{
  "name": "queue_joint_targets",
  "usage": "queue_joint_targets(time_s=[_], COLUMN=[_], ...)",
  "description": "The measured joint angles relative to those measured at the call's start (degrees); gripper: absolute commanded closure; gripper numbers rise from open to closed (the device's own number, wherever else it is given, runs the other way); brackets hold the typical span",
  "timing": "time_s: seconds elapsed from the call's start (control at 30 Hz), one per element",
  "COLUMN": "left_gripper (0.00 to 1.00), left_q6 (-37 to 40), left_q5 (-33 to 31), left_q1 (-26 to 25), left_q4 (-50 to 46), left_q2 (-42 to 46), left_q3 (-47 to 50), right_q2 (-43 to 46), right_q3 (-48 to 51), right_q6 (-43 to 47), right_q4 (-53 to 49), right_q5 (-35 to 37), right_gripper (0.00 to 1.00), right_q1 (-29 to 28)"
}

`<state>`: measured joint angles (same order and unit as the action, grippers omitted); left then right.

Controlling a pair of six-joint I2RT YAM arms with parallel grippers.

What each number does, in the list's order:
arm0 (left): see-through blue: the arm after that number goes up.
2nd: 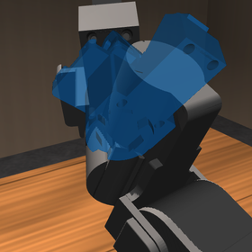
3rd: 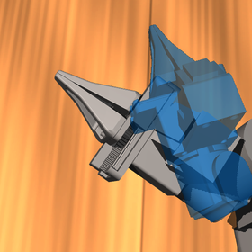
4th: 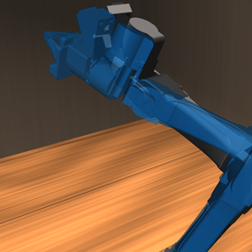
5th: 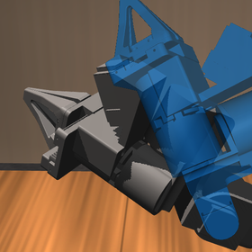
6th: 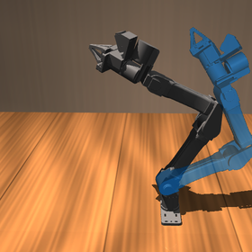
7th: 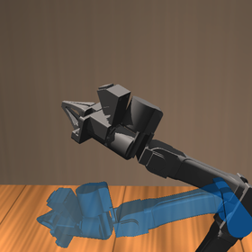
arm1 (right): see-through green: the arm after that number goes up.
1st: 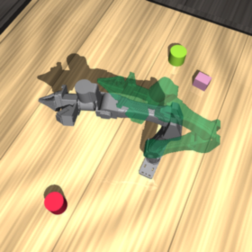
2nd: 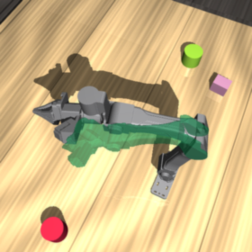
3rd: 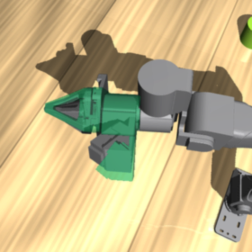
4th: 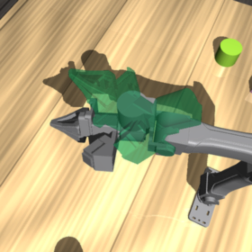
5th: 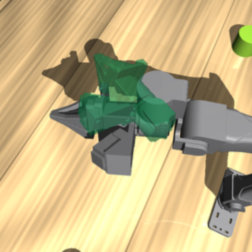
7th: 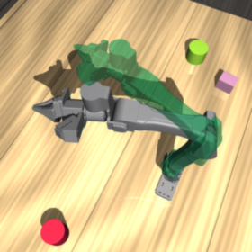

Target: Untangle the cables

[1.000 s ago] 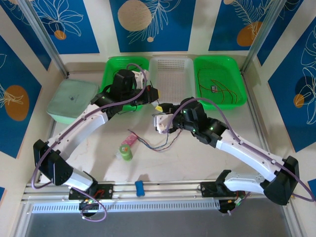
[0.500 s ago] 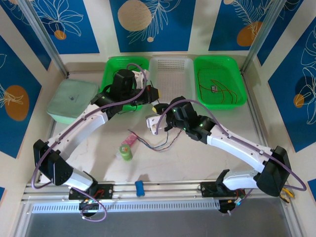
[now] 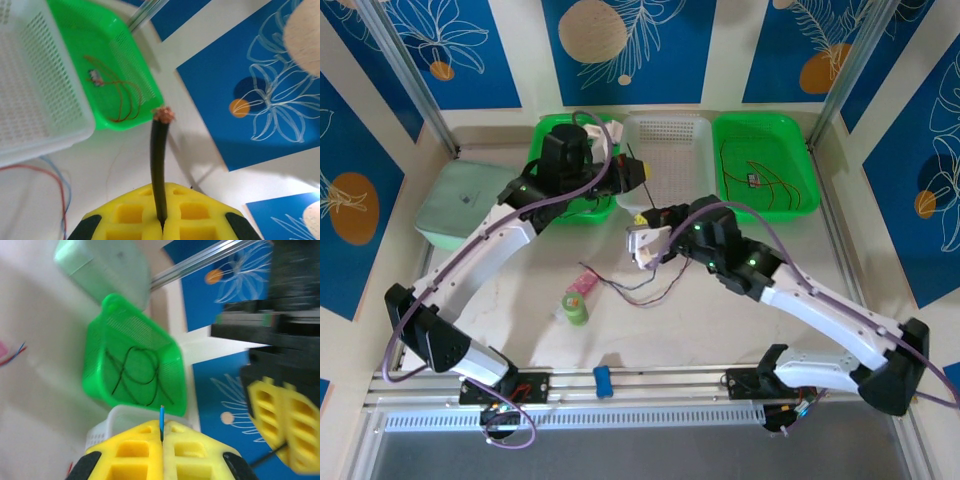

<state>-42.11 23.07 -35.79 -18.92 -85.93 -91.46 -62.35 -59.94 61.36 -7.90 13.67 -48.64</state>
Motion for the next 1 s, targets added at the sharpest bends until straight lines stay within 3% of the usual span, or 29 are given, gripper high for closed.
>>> queue_joint_targets(time_s=[0.13,0.53,0.73,1.0], left_gripper=[1.0,1.0,1.0,1.0], left_q6=[0.1,2.7,4.9,5.2], left_q5=[1.0,0.3,-1.5,-2.6], left_q1=[0.0,0.2,0.8,3.1], left_q4=[0.0,-1.1,-3.3,-4.3], left_q2=[-1.6,-5.0,-4.7,0.2], left_q3=[-5.2,-14.3,-14.1,-6.9], right_q2=[5.4,15.8,19.2,19.7], right_q3=[0.0,0.0,2.0,4.4], right_q6=[-6.9,-31.4,-40.7,-49.5], right_q4=[2.4,10.1,12.6,13.6], right_q5=[-3.4,-15.1,-17.7,-17.6], right_gripper=[1.0,1.0,1.0,1.0], right_q1=[2.7,19.1,26.6,34.3])
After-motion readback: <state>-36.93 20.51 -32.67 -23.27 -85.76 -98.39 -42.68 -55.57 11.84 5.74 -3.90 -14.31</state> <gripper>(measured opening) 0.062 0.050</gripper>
